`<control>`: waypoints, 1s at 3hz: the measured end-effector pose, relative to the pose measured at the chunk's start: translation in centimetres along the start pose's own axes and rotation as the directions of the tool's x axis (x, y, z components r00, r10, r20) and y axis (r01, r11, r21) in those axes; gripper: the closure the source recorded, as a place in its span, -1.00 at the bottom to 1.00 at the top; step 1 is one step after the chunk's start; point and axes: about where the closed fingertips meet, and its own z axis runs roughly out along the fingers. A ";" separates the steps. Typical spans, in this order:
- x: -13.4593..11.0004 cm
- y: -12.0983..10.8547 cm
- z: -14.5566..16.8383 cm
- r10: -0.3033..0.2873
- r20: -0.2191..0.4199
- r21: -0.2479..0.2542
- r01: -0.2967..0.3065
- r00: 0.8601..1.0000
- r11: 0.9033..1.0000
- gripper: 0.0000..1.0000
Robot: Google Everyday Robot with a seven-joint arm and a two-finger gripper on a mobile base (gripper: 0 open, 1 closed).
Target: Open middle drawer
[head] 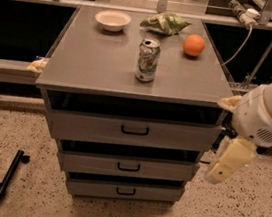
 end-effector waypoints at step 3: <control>1.4 2.4 11.0 -0.039 0.073 -0.061 0.043 0.997 0.997 -1.00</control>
Offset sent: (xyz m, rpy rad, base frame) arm 0.0028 0.0155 -0.0618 0.0627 0.0493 0.0102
